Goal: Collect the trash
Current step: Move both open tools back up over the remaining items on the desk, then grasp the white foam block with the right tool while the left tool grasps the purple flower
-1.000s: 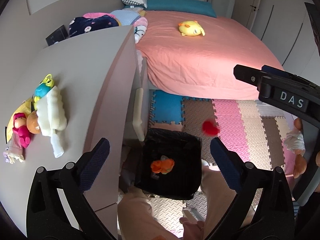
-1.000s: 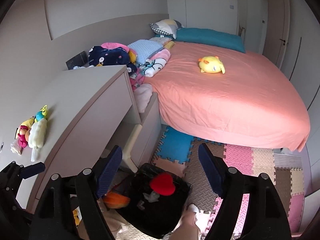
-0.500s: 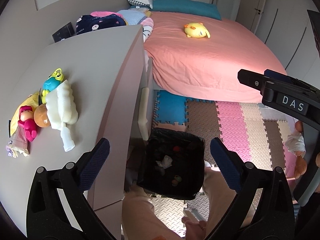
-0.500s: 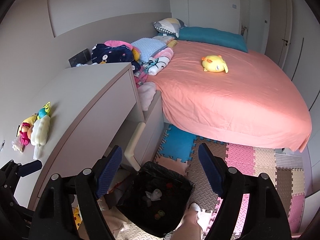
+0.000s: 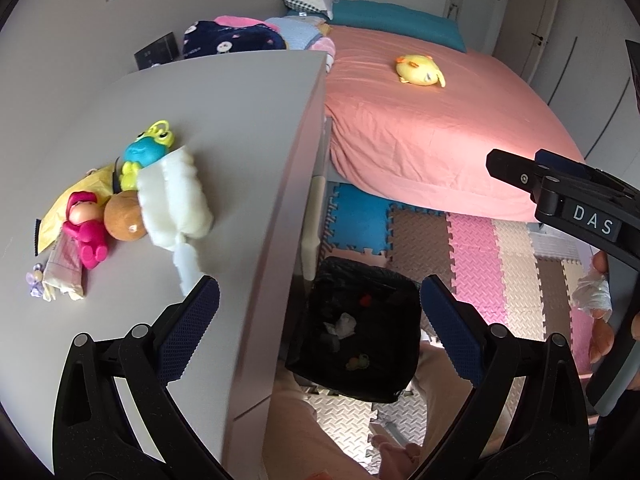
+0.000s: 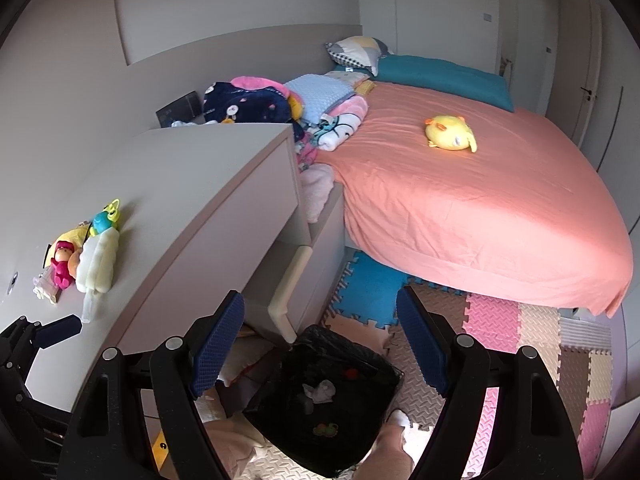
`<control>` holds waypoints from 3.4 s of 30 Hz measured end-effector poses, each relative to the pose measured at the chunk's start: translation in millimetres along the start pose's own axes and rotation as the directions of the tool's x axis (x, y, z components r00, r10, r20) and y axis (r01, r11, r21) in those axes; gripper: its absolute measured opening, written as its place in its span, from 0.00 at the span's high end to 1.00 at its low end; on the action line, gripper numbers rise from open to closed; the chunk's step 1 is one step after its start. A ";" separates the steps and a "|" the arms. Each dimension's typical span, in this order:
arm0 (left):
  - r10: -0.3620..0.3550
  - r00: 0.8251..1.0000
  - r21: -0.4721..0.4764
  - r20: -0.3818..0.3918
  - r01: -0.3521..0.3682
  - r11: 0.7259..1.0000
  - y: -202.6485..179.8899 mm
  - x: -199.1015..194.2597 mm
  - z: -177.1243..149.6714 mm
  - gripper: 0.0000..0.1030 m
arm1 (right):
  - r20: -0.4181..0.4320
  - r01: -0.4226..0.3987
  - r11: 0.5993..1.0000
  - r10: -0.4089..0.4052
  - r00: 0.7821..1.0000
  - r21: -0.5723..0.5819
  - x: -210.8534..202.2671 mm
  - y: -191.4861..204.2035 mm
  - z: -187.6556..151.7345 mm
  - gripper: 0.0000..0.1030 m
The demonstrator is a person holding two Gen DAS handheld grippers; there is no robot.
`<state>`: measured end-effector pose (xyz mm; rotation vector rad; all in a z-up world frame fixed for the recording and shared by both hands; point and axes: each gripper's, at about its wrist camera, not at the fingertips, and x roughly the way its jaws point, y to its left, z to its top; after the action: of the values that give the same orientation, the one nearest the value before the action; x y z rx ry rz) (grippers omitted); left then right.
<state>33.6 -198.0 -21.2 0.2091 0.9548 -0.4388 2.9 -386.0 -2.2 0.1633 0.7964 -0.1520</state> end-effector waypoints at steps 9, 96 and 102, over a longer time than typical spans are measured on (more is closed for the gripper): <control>0.042 0.999 -0.068 -0.003 -0.042 0.997 35.5 -5.6 -4.7 0.06 | -0.017 -0.050 0.997 0.050 0.999 -0.055 13.3 36.4 7.9 0.24; 0.270 0.962 -0.470 -0.047 -0.260 0.843 259.5 -21.7 -49.4 0.80 | -0.170 -0.311 0.896 0.269 0.948 -0.316 85.1 232.2 15.2 0.63; 0.298 0.954 -0.486 -0.034 -0.276 0.829 259.3 -33.2 -51.7 0.83 | -0.152 -0.309 0.900 0.274 0.949 -0.308 74.6 226.8 17.0 0.63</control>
<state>95.5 61.1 -27.9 -0.1181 0.9431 0.0856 110.8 -173.4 -24.2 -0.0276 0.8815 0.2779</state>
